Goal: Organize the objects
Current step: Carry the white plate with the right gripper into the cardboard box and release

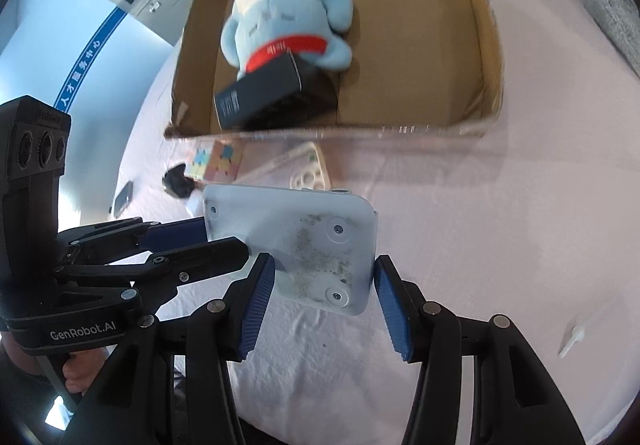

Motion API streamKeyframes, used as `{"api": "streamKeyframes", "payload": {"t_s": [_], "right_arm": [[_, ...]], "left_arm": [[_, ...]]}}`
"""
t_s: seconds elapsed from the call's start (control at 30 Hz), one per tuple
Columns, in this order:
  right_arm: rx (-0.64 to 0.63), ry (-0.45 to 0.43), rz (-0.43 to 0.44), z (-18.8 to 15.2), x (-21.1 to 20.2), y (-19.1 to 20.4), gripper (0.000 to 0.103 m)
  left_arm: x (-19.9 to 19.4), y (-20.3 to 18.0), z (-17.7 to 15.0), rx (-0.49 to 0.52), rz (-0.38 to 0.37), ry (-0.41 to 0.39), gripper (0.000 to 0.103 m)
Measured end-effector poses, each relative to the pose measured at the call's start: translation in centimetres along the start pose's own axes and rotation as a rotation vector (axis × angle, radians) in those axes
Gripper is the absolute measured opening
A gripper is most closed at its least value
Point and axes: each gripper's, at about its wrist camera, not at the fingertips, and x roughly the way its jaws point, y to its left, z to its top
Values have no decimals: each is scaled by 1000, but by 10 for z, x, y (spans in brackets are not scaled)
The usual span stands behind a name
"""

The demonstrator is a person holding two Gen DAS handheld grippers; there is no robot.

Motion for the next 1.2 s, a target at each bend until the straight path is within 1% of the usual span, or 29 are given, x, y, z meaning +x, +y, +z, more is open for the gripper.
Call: {"api": "streamKeyframes", "payload": {"t_s": [0.23,0.4,0.57,0.8,0.9,1.03,1.1,1.13,1.2], "right_arm": [[14,-103,-27,42,-26,-11,50],[21,-146,-34,70,-35,-20,50],[35,-164,-37,92,-32,-30,50],[71,-170,-51,124,-10,-55,50],[89,-160,-49,134,4,-64,50],[96,-139,-72,137,18,-73,48],[104,-131,-82,138,25,-77,48],[95,-120,-94,138,29,-77,48],[64,-131,-137,135,28,-71,48]], "left_arm": [[-2,-8,47,30,-22,-57,35],[0,-12,80,55,-23,-82,34],[7,-12,107,69,-25,-75,34],[39,1,149,64,-49,-45,34],[54,6,161,58,-50,-25,34],[74,12,165,43,-66,-1,33],[79,14,166,35,-55,2,33],[78,14,166,32,-39,-7,33],[64,17,162,33,-29,-54,34]]}}
